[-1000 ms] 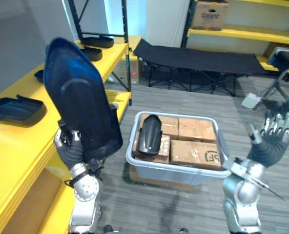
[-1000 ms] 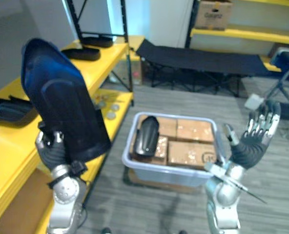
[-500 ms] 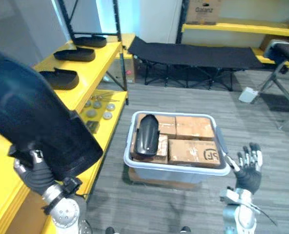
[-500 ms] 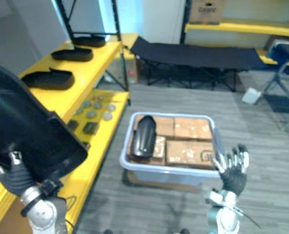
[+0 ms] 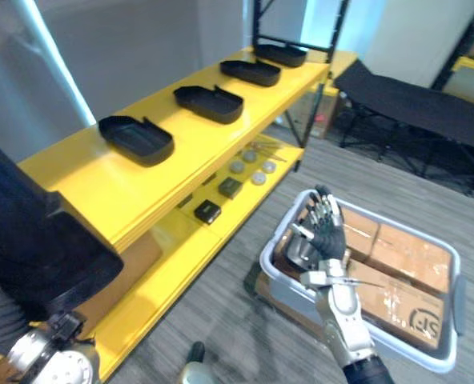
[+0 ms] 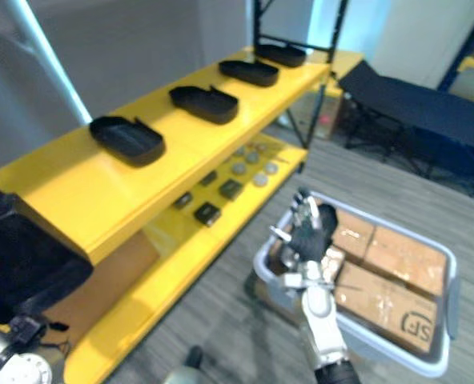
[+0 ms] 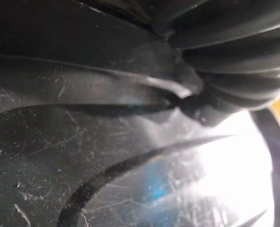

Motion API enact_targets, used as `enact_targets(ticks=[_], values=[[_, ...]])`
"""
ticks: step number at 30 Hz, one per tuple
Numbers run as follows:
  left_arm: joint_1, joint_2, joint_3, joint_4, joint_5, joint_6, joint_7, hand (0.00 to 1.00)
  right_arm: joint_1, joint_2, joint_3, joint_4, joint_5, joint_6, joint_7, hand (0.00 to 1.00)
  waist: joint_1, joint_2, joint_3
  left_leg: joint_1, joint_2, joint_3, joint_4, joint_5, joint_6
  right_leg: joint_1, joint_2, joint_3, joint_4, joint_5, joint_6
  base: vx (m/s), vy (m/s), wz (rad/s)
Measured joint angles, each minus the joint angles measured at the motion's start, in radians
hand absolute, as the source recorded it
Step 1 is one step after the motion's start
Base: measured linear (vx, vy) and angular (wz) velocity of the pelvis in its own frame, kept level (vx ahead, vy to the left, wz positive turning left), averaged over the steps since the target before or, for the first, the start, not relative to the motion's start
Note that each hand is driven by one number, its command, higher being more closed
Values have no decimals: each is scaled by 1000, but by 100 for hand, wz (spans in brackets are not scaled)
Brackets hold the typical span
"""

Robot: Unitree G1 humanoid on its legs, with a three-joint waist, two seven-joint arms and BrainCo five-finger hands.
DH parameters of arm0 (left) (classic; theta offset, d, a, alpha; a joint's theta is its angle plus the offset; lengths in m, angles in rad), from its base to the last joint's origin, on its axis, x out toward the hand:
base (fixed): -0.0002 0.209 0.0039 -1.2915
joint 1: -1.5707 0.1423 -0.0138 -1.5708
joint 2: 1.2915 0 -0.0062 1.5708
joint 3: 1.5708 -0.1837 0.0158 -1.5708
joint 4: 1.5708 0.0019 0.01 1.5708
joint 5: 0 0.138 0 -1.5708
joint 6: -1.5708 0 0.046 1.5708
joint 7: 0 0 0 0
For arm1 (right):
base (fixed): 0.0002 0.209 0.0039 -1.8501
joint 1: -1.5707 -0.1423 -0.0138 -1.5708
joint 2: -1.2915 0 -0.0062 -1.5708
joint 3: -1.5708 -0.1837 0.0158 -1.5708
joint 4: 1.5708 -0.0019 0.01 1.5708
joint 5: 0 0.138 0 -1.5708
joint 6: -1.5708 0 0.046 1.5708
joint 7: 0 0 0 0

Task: Walk over and take plastic housings, then place them on the shelf

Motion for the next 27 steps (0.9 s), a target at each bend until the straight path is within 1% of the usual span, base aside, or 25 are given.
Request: enact_targets(ticks=[2, 3, 4, 5, 6, 7, 8, 10, 11, 13, 14, 15, 17, 18, 19, 20, 21, 22, 24, 26, 27], values=[[8, -12, 3, -3, -26, -7, -48, 100, -4, -2, 1, 1, -17, 13, -6, 0, 2, -1, 0, -15, -8, -27, 13, 2, 2, 24, -1, -47, 21, -25, 7, -9, -61, 81], [5, -11, 2, -3, -45, -14, -95, 100, -3, -12, -7, -1, -45, 27, -26, 0, -10, -4, 1, -41, -10, -2, 13, 24, 38, 44, 1, -109, 45, -44, 7, -29, -60, 117], [-1, -10, 0, -2, -60, -22, -128, 100, 0, -19, -17, -4, -65, 34, -41, 0, -17, -5, 4, -55, -3, 38, 18, 25, 69, 50, 2, -140, 50, -48, 7, -57, -32, 150], [-18, -8, -14, -3, -76, -40, -181, 100, 13, -43, -49, -19, -89, 47, -66, 0, -35, 1, 16, -86, 22, 149, 45, 43, 100, 75, 6, -193, 59, -48, 7, -56, 19, 139], [-26, -9, -36, -3, -76, -54, -211, 100, 29, -70, -75, -22, -101, 52, -78, 0, -37, 17, 27, -91, 22, 182, 43, 81, 90, 95, 2, -222, 74, -49, 8, -61, 85, 126], [-25, -8, -45, -4, -80, -64, -225, 100, 33, -84, -92, -22, -104, 57, -78, 0, -30, 25, 33, -91, 10, 177, 40, 93, 71, 102, -9, -229, 81, -49, 7, -48, 146, 66], [-25, -8, -46, -11, -85, -71, -231, 100, 31, -86, -98, -22, -103, 58, -74, 0, -25, 25, 40, -91, -2, 181, 38, 93, 71, 102, -21, -228, 82, -50, 6, -59, 166, 18], [-30, -6, -45, -36, -85, -73, -233, 100, 26, -64, -96, -22, -101, 57, -46, 0, -20, 20, 61, -85, -16, 197, 35, 93, 71, 99, -40, -213, 82, -61, -6, -60, 114, -11], [-32, -6, -49, -52, -85, -73, -247, 100, 26, -49, -93, -22, -93, 57, -16, 0, -17, 15, 66, -84, -20, 211, 23, 94, 73, 83, -48, -193, 82, -75, -10, -68, 70, -28], [-32, -5, -50, -68, -84, -73, -268, 100, 25, -35, -82, -22, -87, 50, 24, 0, -14, 13, 71, -83, -17, 236, 0, 111, 86, 51, -54, -161, 88, -77, -10, -71, 51, -27], [-33, -3, -55, -68, -84, -73, -274, 100, 24, -33, -79, -22, -89, 45, 31, 0, -14, 13, 73, -85, -16, 239, -8, 118, 87, 41, -53, -151, 90, -77, -10, -55, 24, -12], [-37, 1, -64, -68, -84, -71, -277, 100, 25, -33, -78, -22, -97, 44, 30, 0, -15, 11, 79, -87, -15, 238, -8, 121, 90, 38, -53, -147, 93, -79, -11, -53, 11, -2], [-47, 17, -97, -67, -85, -69, -288, 100, 25, -34, -78, -22, -147, 48, -4, 0, -21, 10, 86, -97, -14, 222, -8, 124, 94, 20, -35, -84, 102, -117, -17, -86, -11, 33], [-57, 36, -124, -63, -85, -68, -301, 100, 35, -36, -82, -34, -168, 52, -23, 0, -53, 15, 89, -123, -21, 170, -8, 134, 107, 2, 10, 17, 110, -164, -37, -159, -65, 114], [-72, 51, -149, -57, -84, -68, -327, 100, 65, -36, -96, -64, -172, 60, -39, 0, -75, 16, 92, -149, -32, 114, -9, 147, 118, -10, 42, 79, 132, -208, -52, -157, -80, 127], [-78, 60, -165, -51, -85, -68, -338, 100, 84, -36, -102, -78, -172, 64, -46, 0, -78, 16, 92, -157, -36, 91, -9, 153, 113, -14, 48, 92, 146, -223, -55, -107, -77, 112], [-83, 75, -180, -39, -85, -68, -352, 100, 111, -36, -109, -95, -171, 67, -48, 0, -78, 10, 97, -165, -43, 63, -8, 170, 93, -14, 53, 108, 173, -241, -48, -48, -68, 76], [-83, 79, -185, -28, -86, -68, -359, 100, 127, -37, -113, -96, -171, 68, -47, 0, -78, 6, 99, -171, -48, 40, -8, 181, 88, -12, 55, 104, 190, -248, -36, -37, -64, 78], [-79, 79, -208, -6, -107, -68, -362, 100, 157, -36, -140, -96, -171, 70, -46, 0, -81, 9, 113, -168, -56, 26, -8, 198, 94, 13, 66, 97, 207, -262, -34, -34, -49, 63], [-60, 78, -208, -6, -122, -68, -360, 100, 160, -36, -153, -95, -171, 68, -41, 0, -77, 10, 134, -152, -59, 21, -4, 199, 93, 31, 66, 98, 222, -286, -28, -83, -40, 23], [-48, 76, -208, -6, -123, -69, -358, 100, 159, -37, -160, -95, -170, 64, -38, 0, -76, 14, 150, -153, -61, 21, 14, 191, 98, 33, 62, 99, 238, -305, -31, -82, -19, 7]])
